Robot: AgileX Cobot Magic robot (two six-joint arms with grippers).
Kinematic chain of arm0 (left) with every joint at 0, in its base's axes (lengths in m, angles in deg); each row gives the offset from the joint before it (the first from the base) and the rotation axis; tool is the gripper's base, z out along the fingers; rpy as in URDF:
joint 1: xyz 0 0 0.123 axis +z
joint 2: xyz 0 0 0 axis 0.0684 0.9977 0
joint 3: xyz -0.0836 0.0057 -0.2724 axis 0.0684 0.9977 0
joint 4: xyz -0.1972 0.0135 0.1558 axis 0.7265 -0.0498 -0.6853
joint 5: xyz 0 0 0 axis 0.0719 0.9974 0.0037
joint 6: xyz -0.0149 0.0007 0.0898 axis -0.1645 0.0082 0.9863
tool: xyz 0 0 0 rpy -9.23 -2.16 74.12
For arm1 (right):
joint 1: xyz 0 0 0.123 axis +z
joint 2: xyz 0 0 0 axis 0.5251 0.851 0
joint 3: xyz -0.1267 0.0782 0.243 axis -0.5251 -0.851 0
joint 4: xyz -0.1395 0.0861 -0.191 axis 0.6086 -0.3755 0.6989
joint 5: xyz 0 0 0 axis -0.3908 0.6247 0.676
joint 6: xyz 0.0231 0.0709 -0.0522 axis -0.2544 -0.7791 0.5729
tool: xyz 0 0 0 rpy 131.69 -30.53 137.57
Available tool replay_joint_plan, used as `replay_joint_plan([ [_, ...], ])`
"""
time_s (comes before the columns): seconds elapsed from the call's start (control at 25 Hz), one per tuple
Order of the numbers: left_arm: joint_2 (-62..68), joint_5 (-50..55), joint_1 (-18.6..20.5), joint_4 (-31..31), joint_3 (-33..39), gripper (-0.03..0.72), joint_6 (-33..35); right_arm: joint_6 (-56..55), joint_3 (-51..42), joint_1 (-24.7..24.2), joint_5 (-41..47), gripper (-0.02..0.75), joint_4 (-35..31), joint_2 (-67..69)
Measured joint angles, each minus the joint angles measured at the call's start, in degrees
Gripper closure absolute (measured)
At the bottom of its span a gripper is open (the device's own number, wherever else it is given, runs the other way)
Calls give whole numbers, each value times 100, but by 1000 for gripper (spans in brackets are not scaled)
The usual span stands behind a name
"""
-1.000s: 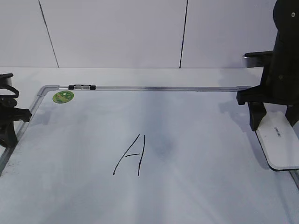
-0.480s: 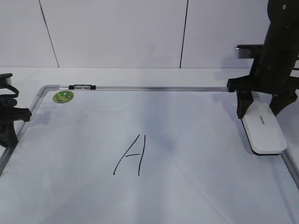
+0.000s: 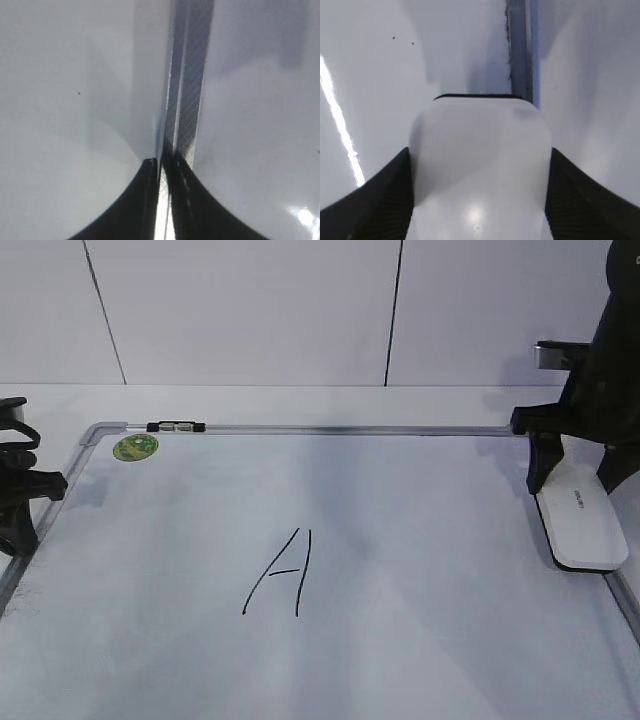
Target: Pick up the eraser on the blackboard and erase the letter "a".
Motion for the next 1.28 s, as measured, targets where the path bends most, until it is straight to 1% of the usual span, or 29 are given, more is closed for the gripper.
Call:
replay_joint_plan([
  [0.6,0,0,0,22,0,628,0,71,4,0,0,208,-63,184],
  [1.28,0,0,0,22,0,628,0,126,13,0,0,208,118,207],
])
